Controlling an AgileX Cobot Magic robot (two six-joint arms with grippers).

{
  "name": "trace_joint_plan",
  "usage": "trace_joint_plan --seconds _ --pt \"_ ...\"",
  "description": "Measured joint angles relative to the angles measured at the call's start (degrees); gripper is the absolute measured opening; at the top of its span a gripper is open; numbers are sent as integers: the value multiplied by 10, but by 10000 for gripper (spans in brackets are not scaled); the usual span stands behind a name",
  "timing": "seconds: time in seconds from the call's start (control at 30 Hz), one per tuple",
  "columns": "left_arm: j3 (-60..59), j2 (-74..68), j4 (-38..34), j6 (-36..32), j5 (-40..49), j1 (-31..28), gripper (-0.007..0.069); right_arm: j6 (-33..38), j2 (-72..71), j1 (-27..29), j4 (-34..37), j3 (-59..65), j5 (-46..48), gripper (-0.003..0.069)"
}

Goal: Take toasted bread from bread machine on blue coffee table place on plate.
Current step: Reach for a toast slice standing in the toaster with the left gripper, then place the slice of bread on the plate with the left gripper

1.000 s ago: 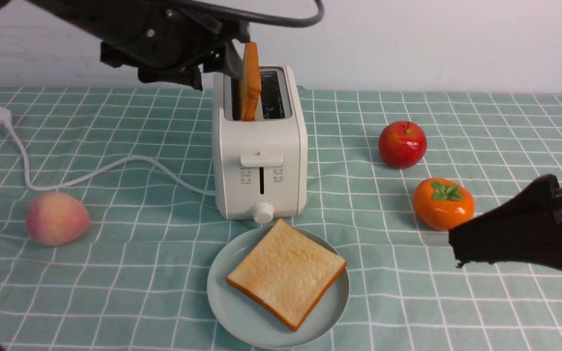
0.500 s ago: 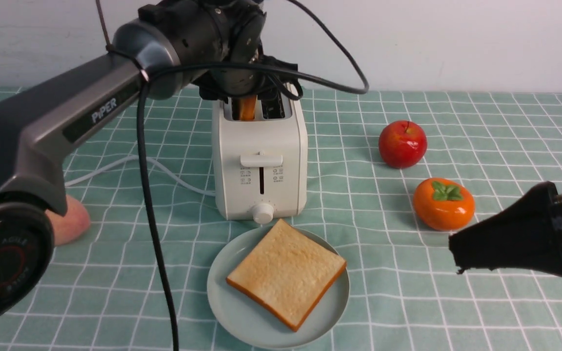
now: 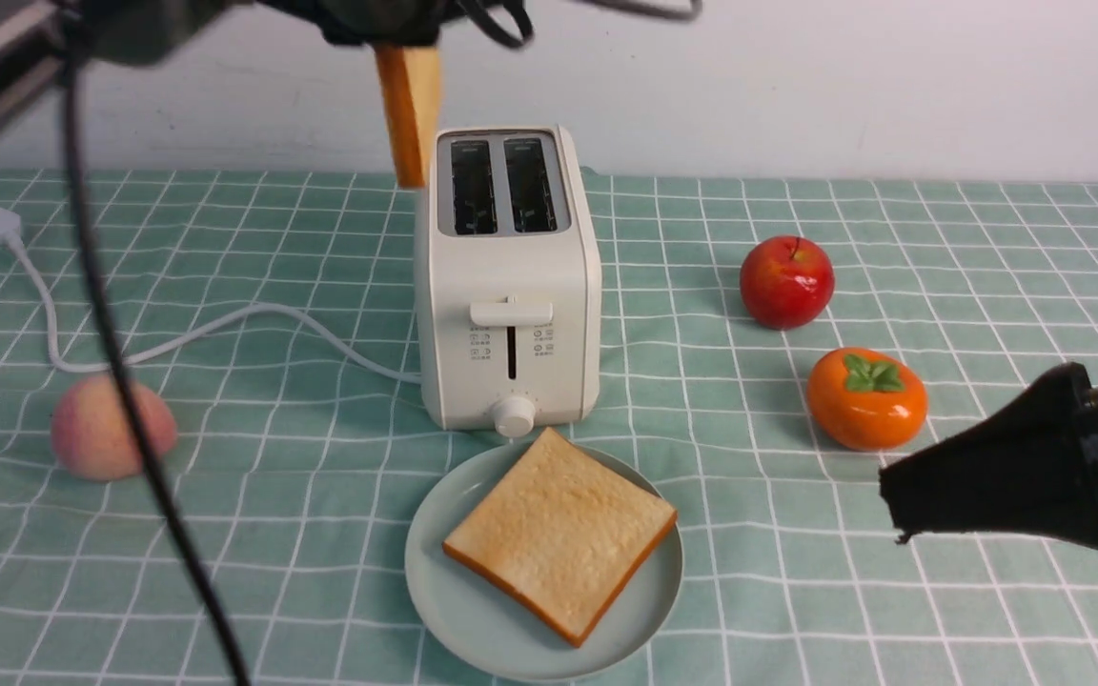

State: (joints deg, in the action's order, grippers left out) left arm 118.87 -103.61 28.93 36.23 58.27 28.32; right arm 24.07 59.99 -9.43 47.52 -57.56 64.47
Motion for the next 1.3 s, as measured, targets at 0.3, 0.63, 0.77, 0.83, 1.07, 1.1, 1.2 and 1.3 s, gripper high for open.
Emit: trace_joint_plan --seconds 0.3,0.63,0.77,0.83,1.07,1.1,1.2,1.3 --pt "-154 180 -125 -141 132 -1 101 4 0 0 -2 0 -5 466" --pt "-497 202 -629 -401 -159 1 101 4 0 0 -3 0 -24 465" --pt "-556 154 -740 -453 -260 2 101 4 0 0 -3 0 -24 465" --pt "-573 108 -799 -480 -301 2 101 4 0 0 -3 0 -20 465" --pt "-577 29 -844 -500 -334 1 101 4 0 0 -4 0 5 465" --pt "-577 29 -844 -500 -333 1 101 4 0 0 -4 0 5 465" --pt "-577 32 -844 -500 -339 1 142 4 0 0 -4 0 13 465" --pt "-577 46 -834 -501 -341 1 244 4 0 0 -4 0 13 465"
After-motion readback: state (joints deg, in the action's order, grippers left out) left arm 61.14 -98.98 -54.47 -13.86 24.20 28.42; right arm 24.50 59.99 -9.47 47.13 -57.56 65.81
